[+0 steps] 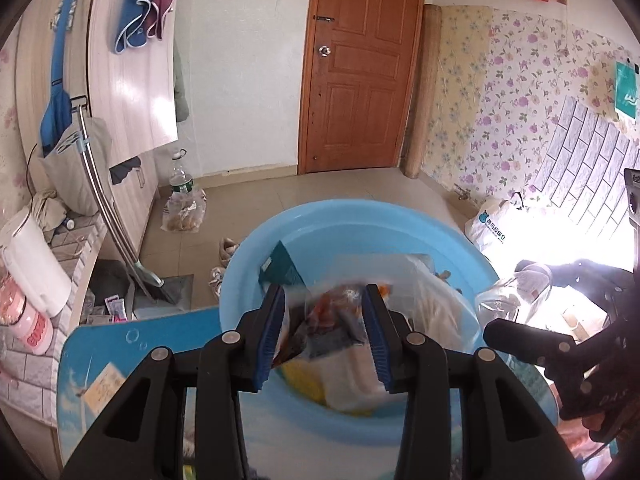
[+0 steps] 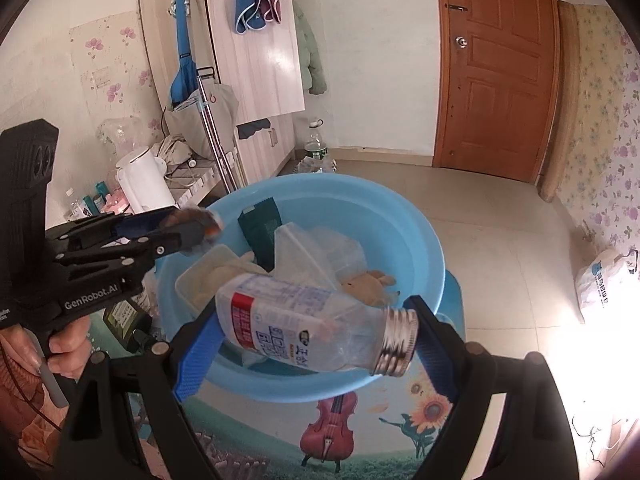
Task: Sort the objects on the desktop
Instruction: 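Carry the snack packet and the bottle into the blue basin and release both, then grasp the white Face tissue pack with the left gripper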
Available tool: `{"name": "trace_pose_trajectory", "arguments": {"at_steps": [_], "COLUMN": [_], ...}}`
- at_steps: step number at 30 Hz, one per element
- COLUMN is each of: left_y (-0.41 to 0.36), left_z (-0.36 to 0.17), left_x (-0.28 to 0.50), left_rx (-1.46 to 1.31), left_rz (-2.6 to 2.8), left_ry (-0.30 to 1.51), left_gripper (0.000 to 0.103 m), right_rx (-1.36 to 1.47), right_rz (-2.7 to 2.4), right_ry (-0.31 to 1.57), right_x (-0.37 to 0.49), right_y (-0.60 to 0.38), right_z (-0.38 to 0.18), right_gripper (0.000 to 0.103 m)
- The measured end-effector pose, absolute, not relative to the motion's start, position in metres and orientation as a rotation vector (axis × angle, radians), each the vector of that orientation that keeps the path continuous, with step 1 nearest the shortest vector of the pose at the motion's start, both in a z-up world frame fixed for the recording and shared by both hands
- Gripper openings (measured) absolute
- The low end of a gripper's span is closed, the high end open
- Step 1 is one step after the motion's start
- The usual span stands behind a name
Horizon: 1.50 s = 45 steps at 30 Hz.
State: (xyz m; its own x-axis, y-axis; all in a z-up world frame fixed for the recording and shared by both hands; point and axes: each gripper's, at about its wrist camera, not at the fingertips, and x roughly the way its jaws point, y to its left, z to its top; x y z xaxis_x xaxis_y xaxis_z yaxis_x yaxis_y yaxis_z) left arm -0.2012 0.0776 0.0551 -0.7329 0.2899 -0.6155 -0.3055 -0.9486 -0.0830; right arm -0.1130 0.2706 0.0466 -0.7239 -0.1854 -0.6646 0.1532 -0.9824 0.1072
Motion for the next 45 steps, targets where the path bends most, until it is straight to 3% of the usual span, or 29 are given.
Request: {"name": "trace_pose_trajectory", "arguments": {"at_steps": [6, 15, 20, 23, 32, 45], "left_y": [0.087, 0.062, 0.041, 0.022, -0.051, -0.114], "left_z": [0.058, 0.057, 0.054, 0.053, 0.044, 0.002], "left_x": [-0.211, -0.206, -0.2, -0.197, -0.183, -0.153], "left_rx": [-0.897, -0.923, -0.951, -0.955, -1.033, -1.194], "left_rz": [2.658, 2.702, 2.74, 2.777, 2.873, 2.913], "left_ry": [0.099, 0.049, 0.036, 0.031, -0.03, -0.064], "left_gripper": [0.047, 0.055, 0.073, 0.078, 0.085, 0.086], "right_rx": [1.07, 1.073, 1.083, 1.057, 1.024, 0.974], "right_rz": [-2.755, -2.756, -2.766, -2.804, -2.795, -2.641], "right_ry": [-0.091, -0.058, -0.053, -0.059, -0.039, 0.076], "right_x": [-0.13, -0.145, -0.149, -0.147, -0.142, -0.119], "right_y": [0.271, 0.26, 0.254, 0.254, 0.233, 0.141], "right_z": [0.04, 0.04, 0.043, 0.047, 0.061, 0.064], "right_gripper": [0.088, 0.088, 0.09, 0.101, 0.103, 0.103]}}
